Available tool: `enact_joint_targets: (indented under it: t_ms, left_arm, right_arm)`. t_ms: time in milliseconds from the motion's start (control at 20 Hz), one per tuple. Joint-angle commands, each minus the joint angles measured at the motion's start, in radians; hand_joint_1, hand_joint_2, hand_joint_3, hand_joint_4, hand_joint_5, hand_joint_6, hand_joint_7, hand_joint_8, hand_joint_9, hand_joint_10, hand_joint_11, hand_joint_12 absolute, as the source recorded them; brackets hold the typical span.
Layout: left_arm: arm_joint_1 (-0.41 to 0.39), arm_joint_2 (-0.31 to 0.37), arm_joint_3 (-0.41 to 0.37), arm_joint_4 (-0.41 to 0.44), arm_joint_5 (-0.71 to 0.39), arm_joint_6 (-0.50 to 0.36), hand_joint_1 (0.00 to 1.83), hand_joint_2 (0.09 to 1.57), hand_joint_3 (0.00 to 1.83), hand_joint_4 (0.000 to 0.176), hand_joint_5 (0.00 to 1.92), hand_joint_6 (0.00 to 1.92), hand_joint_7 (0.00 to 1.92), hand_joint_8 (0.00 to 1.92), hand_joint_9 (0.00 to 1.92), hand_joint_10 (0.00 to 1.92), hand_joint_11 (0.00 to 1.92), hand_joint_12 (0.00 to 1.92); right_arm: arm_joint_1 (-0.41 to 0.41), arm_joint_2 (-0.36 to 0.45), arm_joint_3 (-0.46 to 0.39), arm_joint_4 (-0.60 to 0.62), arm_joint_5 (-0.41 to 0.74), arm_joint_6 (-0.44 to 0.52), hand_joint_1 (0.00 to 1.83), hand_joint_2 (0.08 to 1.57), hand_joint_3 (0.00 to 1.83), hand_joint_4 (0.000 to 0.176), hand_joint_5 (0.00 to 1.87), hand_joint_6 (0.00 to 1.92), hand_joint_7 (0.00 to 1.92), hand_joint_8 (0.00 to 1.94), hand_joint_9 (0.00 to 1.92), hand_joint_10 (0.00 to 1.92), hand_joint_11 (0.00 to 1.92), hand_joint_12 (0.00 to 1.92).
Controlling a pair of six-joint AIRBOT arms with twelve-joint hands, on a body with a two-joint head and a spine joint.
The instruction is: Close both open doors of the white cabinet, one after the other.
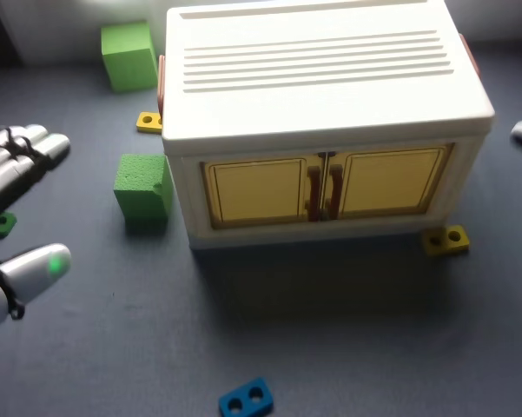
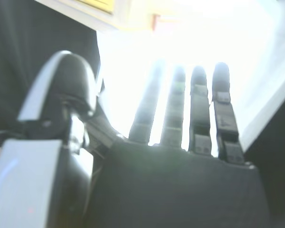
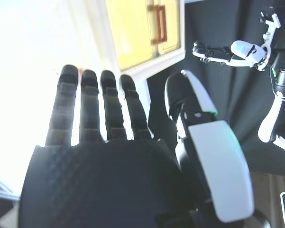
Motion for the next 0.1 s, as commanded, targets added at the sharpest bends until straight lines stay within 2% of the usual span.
enact_joint_targets:
  t_ms: [0,50]
  left_arm:
    - [-0.008,-0.002,0.005,-0.004,-0.152,-0.003,0.00,1.43,0.00,0.000,0.05,0.00,0.03,0.00,0.04,0.01,0.00,0.25]
    - [-0.010,-0.002,0.006,-0.010,-0.169,-0.003,0.00,1.44,0.00,0.000,0.05,0.00,0.03,0.00,0.03,0.00,0.00,0.17]
  right_arm:
    - [-0.002,0.009,0.001,0.064,0.183,-0.004,0.64,1.42,0.00,0.000,0.11,0.01,0.09,0.00,0.09,0.00,0.14,0.01]
    - [-0.011,0.009,0.001,0.099,0.226,-0.011,0.66,1.42,0.00,0.000,0.13,0.01,0.10,0.01,0.09,0.00,0.13,0.01]
